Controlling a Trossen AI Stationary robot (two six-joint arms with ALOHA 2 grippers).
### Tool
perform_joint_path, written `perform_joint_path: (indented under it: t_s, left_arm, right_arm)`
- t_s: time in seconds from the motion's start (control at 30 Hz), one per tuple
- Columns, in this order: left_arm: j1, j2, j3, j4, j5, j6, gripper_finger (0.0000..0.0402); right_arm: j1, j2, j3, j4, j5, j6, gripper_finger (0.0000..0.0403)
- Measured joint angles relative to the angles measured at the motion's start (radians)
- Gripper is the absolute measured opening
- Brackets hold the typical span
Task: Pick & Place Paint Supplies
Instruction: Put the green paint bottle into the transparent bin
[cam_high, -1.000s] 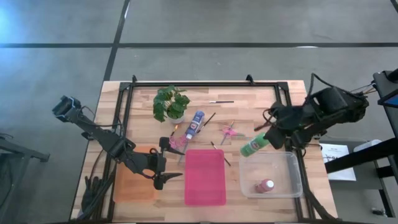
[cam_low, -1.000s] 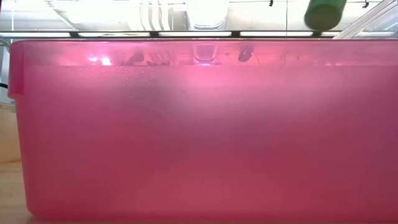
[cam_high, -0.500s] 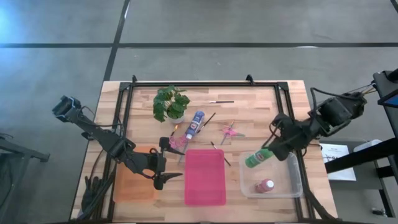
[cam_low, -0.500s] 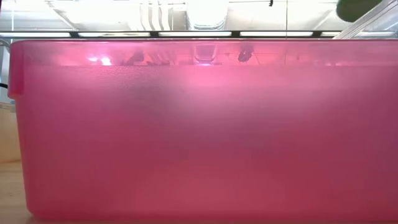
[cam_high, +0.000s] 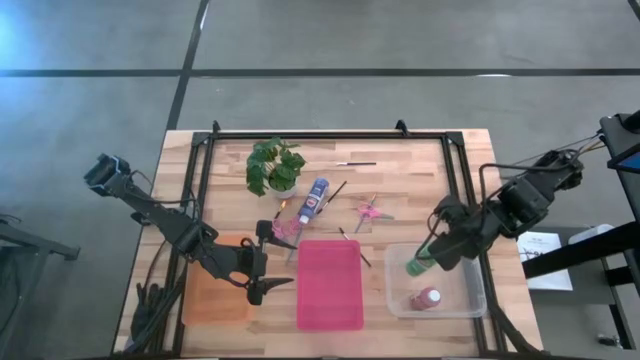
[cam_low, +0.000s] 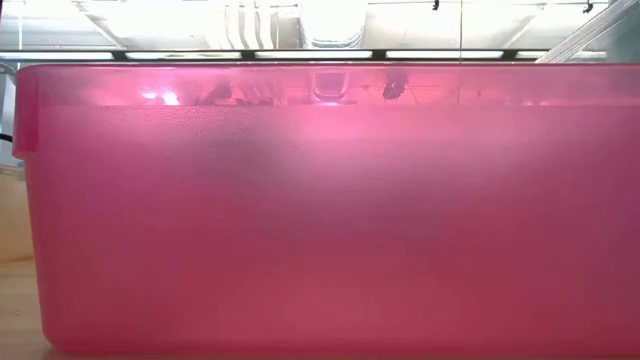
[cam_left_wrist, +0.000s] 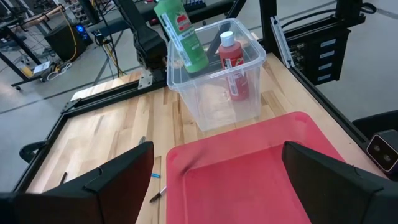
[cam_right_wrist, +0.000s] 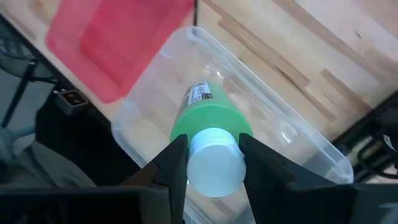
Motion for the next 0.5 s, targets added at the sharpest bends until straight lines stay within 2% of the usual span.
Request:
perform_joint_path:
  t_s: [0.5]
  left_arm:
    - [0.0, 0.0, 0.0, 0.003, 0.002, 0.0, 0.0361]
  right_arm:
    - [0.029, -0.006, -0.138, 0.001, -0.071, 0.03, 0.0114]
